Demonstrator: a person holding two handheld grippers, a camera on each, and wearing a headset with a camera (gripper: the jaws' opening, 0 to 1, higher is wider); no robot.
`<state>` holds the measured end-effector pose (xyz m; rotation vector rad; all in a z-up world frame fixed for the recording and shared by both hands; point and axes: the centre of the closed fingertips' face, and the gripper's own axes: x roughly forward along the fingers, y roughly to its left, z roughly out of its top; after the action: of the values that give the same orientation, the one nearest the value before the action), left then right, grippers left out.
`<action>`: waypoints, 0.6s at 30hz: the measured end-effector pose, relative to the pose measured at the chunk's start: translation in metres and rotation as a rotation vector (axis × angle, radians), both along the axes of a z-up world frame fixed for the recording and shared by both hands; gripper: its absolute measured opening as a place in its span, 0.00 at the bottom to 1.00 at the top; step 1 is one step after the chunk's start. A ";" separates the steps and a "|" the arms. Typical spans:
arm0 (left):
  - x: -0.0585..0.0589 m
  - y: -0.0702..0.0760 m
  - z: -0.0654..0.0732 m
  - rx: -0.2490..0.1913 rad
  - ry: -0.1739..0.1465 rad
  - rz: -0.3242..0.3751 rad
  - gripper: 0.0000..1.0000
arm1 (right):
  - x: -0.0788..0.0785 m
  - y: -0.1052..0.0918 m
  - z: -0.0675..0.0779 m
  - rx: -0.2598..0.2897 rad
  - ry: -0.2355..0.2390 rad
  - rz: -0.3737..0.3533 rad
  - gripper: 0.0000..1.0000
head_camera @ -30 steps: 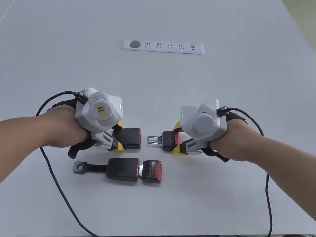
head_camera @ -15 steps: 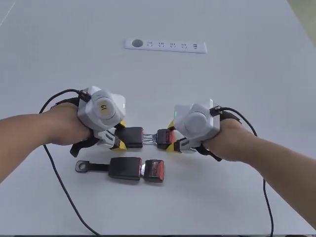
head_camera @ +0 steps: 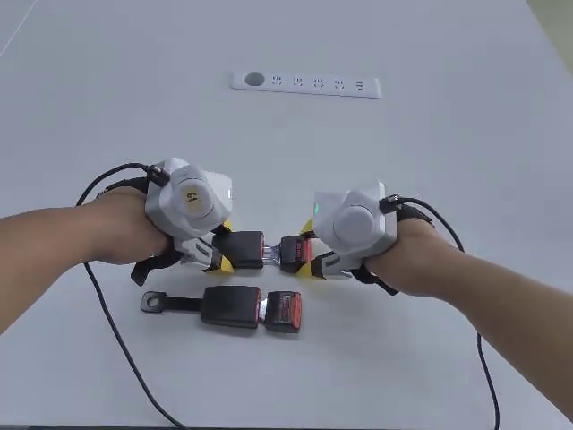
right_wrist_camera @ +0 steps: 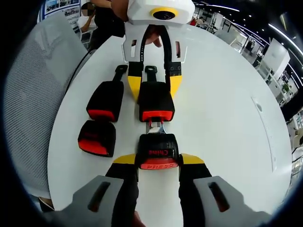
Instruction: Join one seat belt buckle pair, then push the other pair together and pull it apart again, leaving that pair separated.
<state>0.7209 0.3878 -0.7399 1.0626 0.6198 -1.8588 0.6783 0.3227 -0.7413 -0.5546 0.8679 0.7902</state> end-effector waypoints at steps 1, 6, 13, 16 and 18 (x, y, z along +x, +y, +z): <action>0.000 0.000 0.000 -0.002 0.001 -0.006 0.33 | 0.000 0.000 0.000 -0.001 0.002 -0.004 0.30; -0.001 0.000 0.000 -0.002 0.001 -0.016 0.32 | 0.000 0.002 0.000 -0.006 0.009 -0.013 0.29; -0.001 0.000 0.000 0.002 -0.002 -0.023 0.32 | 0.002 0.004 0.000 -0.024 0.020 -0.013 0.29; 0.000 0.000 -0.001 -0.002 0.000 -0.021 0.32 | 0.002 0.004 0.000 -0.027 0.024 -0.007 0.29; 0.000 0.000 -0.001 -0.004 0.002 -0.015 0.32 | 0.003 0.004 0.000 -0.031 0.028 -0.007 0.29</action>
<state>0.7209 0.3882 -0.7405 1.0650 0.6102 -1.8740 0.6817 0.3270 -0.7414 -0.5688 0.9084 0.7805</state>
